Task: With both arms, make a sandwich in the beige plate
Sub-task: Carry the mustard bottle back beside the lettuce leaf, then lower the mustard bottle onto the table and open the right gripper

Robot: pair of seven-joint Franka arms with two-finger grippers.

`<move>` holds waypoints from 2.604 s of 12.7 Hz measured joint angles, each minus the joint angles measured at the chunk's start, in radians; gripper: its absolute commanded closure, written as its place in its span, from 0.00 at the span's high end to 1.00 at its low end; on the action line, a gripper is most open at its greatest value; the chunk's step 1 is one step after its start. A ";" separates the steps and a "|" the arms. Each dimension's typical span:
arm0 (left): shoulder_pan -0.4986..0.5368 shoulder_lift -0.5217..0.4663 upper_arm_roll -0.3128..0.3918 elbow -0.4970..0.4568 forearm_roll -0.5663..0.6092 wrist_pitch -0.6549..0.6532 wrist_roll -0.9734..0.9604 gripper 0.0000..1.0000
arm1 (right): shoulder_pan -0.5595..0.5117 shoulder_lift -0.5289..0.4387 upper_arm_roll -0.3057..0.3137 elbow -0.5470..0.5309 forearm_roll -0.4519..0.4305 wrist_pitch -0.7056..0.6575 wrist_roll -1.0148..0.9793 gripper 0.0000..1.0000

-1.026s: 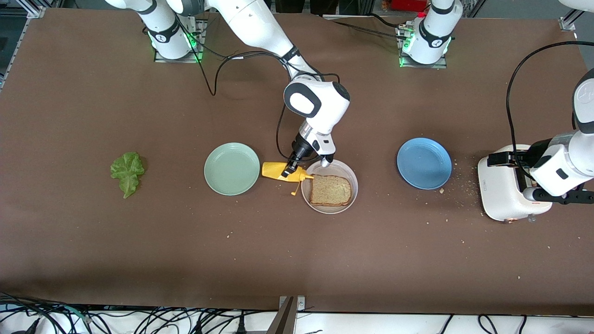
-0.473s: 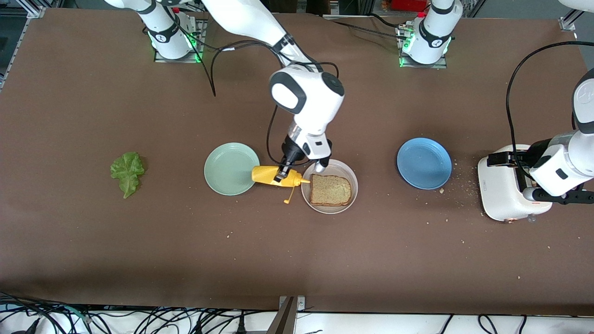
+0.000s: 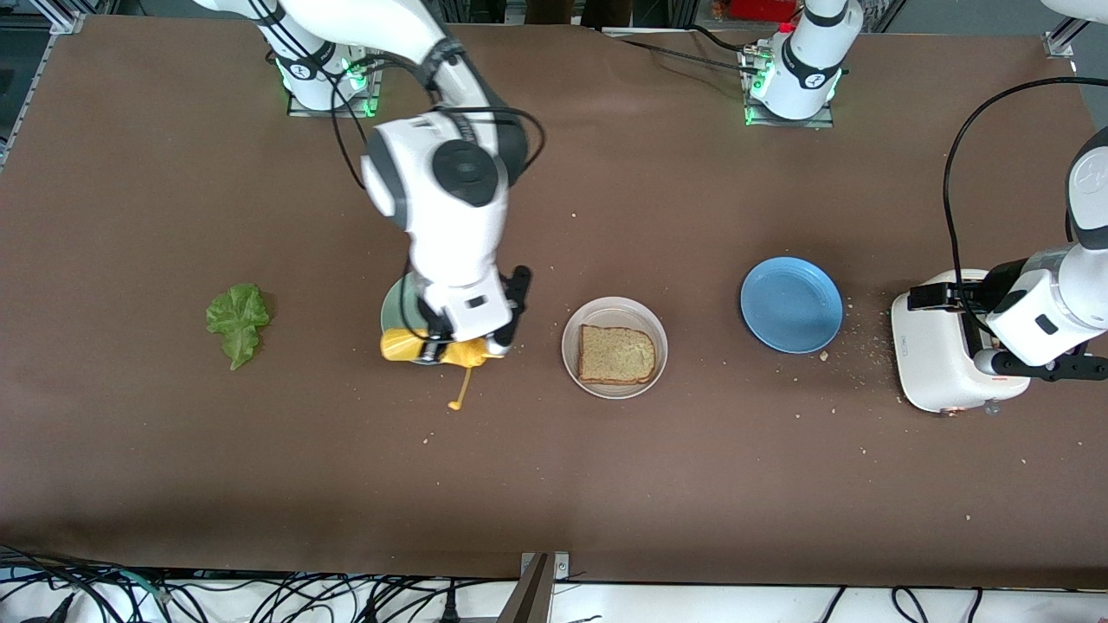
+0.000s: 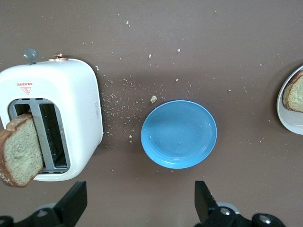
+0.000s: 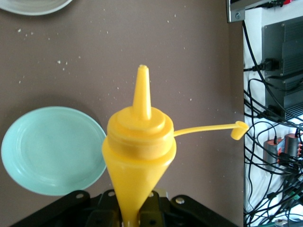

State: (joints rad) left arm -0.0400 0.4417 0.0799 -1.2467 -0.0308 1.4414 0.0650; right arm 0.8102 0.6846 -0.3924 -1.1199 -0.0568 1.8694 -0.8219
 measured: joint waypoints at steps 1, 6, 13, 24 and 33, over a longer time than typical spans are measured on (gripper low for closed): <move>0.000 0.000 0.000 0.000 0.000 0.000 0.000 1.00 | -0.035 -0.029 0.000 -0.020 0.028 -0.003 -0.061 0.00; 0.000 0.000 0.000 -0.001 0.000 0.000 0.000 1.00 | -0.215 -0.147 -0.002 -0.157 0.289 -0.009 -0.358 0.00; 0.000 0.000 0.000 -0.001 0.000 0.000 0.000 1.00 | -0.454 -0.168 -0.001 -0.350 0.751 -0.010 -0.784 0.00; 0.000 0.000 0.000 -0.001 0.000 0.000 0.000 1.00 | -0.679 -0.066 0.001 -0.644 1.277 -0.174 -1.354 0.00; 0.000 0.000 -0.001 -0.001 0.000 0.000 0.000 1.00 | -0.701 0.067 0.012 -0.644 1.433 -0.216 -1.610 0.00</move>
State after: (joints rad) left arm -0.0401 0.4418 0.0793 -1.2477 -0.0308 1.4414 0.0645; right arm 0.1092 0.7513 -0.3807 -1.7642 1.3760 1.6538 -2.4317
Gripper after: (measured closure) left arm 0.000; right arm 0.938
